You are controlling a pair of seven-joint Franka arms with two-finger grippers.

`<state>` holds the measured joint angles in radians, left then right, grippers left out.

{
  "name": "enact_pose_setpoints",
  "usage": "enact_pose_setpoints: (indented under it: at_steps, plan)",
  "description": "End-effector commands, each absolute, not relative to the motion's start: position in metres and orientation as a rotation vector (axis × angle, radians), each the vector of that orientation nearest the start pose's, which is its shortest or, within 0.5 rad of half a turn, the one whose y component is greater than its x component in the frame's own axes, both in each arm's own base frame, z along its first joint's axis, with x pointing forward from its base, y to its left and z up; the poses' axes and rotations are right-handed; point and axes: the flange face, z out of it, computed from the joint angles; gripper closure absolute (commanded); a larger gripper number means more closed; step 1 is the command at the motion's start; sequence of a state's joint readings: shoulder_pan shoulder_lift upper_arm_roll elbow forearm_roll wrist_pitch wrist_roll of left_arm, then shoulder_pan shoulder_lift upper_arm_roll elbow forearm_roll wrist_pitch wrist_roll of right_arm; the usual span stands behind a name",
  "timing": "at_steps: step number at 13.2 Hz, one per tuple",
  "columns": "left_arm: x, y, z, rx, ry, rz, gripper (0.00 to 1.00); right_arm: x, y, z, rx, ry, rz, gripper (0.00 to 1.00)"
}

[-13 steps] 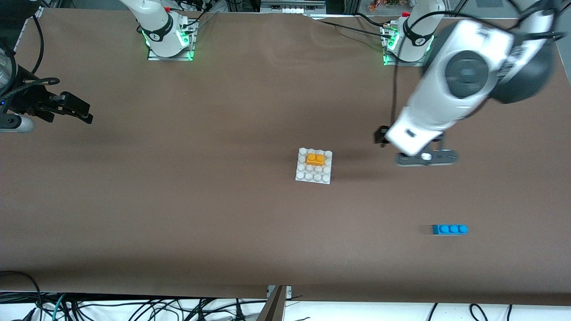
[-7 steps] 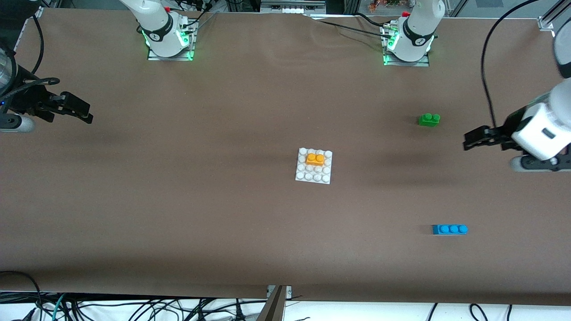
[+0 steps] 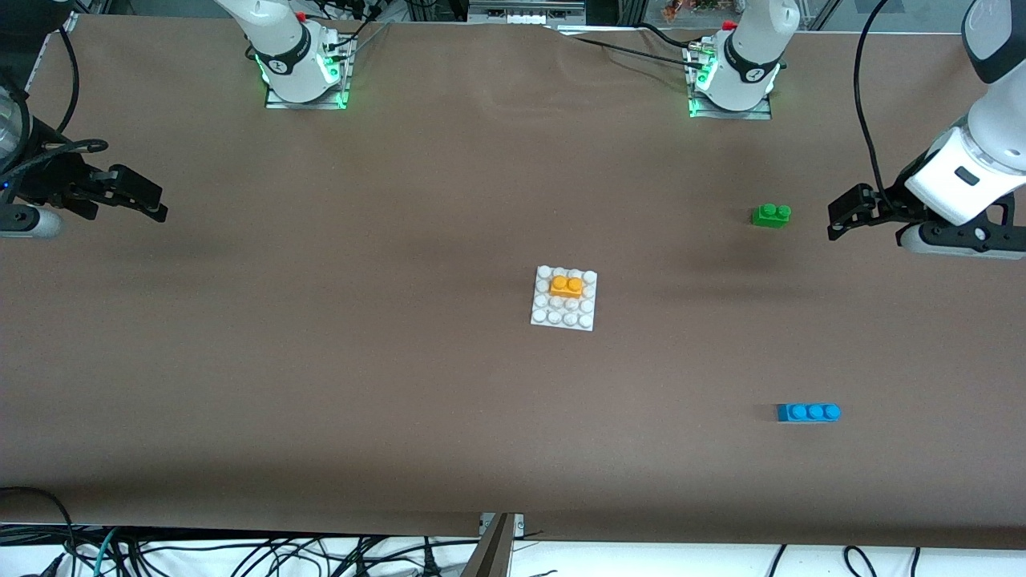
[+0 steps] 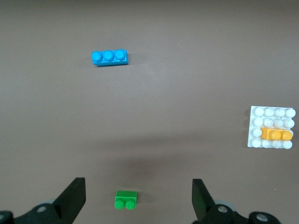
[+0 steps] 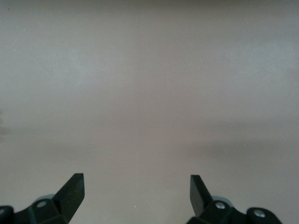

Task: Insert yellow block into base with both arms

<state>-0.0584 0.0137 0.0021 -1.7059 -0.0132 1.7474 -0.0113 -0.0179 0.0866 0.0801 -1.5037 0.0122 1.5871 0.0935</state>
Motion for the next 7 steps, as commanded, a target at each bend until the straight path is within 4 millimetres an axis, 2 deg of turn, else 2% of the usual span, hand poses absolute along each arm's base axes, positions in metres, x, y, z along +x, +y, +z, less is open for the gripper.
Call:
enact_pose_setpoints:
  at_steps: [1, 7]
  plan:
    - [0.5591, -0.0303, 0.5688, -3.162, 0.099, -0.012, 0.00, 0.5800, 0.0368, 0.6149, -3.118, 0.056, 0.002, 0.00]
    - [0.5581, -0.0294, 0.5700, -3.161, 0.097, 0.008, 0.00, 0.5791, 0.0376, 0.6155, -3.119, 0.056, 0.005, 0.00]
